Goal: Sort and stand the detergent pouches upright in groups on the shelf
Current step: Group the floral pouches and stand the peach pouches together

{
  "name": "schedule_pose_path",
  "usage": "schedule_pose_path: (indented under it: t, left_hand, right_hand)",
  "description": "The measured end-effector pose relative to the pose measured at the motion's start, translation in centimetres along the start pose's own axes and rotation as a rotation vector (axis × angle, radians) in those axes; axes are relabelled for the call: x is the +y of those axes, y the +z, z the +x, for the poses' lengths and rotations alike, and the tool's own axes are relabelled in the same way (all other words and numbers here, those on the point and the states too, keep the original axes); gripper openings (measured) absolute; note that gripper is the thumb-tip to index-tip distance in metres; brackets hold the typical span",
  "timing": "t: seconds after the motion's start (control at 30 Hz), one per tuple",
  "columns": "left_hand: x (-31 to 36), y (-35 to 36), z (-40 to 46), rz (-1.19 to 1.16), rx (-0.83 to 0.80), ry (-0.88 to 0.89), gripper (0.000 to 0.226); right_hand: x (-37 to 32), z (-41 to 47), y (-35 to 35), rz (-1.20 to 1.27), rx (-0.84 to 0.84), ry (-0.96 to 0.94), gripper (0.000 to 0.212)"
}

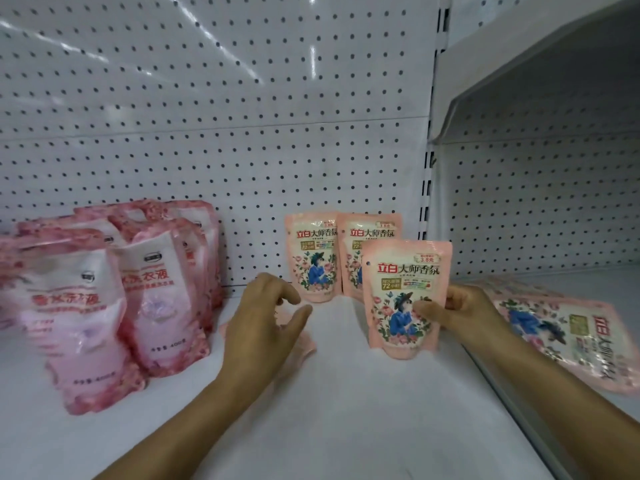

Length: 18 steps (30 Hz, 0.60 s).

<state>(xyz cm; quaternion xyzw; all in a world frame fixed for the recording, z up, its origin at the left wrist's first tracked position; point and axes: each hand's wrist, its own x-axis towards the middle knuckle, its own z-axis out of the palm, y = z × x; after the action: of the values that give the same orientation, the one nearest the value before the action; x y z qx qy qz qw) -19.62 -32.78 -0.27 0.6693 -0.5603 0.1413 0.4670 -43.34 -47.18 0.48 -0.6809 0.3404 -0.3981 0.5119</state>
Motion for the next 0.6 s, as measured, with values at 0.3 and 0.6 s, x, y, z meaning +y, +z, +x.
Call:
schedule_pose_path:
  t: [0.3, 0.6]
  left_hand:
    - [-2.1, -1.5, 1.0, 0.229, -0.747, -0.524, 0.065]
    - [-1.1, -0.9, 2.0, -0.076, -0.679, -0.784, 0.127]
  right_hand:
    - [0.8, 0.3, 0.9, -0.078, -0.11, 0.056, 0.029]
    - [1.3, 0.7, 1.5, -0.126, -0.076, 0.077, 0.024]
